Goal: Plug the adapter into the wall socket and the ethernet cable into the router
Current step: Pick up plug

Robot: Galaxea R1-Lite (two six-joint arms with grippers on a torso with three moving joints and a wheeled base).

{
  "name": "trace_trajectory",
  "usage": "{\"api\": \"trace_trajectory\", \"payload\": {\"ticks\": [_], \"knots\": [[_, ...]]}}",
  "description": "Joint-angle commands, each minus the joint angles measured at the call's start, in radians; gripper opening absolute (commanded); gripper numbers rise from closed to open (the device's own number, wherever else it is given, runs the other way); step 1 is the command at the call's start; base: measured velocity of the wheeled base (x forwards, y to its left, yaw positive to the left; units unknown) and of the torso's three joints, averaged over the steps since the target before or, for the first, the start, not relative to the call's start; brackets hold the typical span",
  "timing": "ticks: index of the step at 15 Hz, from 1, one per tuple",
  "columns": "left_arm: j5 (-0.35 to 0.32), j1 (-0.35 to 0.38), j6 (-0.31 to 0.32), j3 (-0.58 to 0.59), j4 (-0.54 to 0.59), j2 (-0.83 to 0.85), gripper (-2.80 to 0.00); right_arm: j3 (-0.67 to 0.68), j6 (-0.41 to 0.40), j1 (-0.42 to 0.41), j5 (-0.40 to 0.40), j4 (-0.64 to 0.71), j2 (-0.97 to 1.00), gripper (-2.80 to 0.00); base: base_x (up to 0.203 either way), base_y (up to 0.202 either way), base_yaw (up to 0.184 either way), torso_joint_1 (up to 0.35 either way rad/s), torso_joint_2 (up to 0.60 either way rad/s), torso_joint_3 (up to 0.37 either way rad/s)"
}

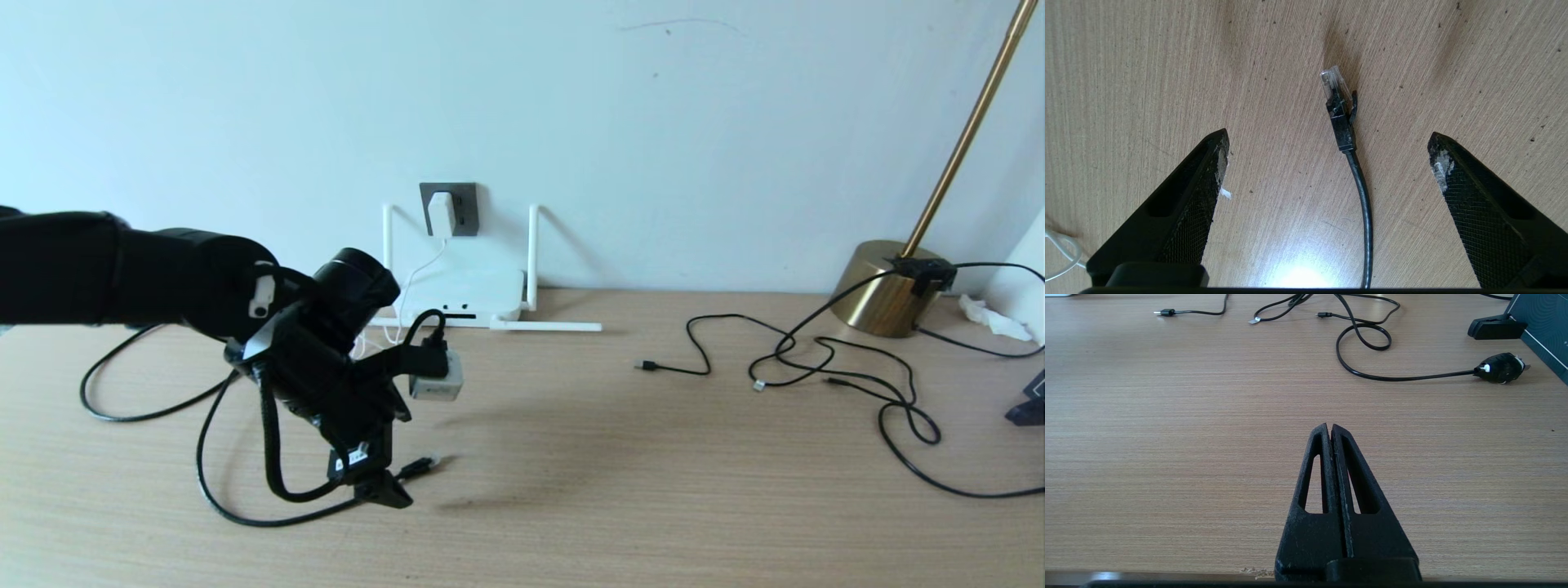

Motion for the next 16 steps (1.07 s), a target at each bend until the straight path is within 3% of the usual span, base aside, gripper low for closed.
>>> {"api": "trace_trajectory", "payload": {"ticks": [1, 13, 14, 16], "knots": [[0.0, 0.0, 0.005, 0.0, 0.004, 0.014, 0.0, 0.0, 0.002, 0.0, 0.0, 0.0, -0.002, -2.8, 0.0, 0.0, 0.0, 0.0, 0.0, 0.0], [0.001, 0.0, 0.007, -0.008, -0.001, 0.049, 0.0, 0.0, 0.0, 0.0, 0.0, 0.0, 0.0, -2.8, 0.0, 0.0, 0.0, 0.0, 0.0, 0.0], [0.001, 0.0, 0.007, -0.008, -0.001, 0.049, -2.8, 0.0, 0.0, 0.0, 0.0, 0.0, 0.0, -2.8, 0.0, 0.0, 0.0, 0.0, 0.0, 0.0], [0.001, 0.0, 0.007, -0.008, -0.001, 0.048, -2.8, 0.0, 0.0, 0.0, 0.001, 0.0, 0.0, -2.8, 0.0, 0.0, 0.0, 0.0, 0.0, 0.0]]}}
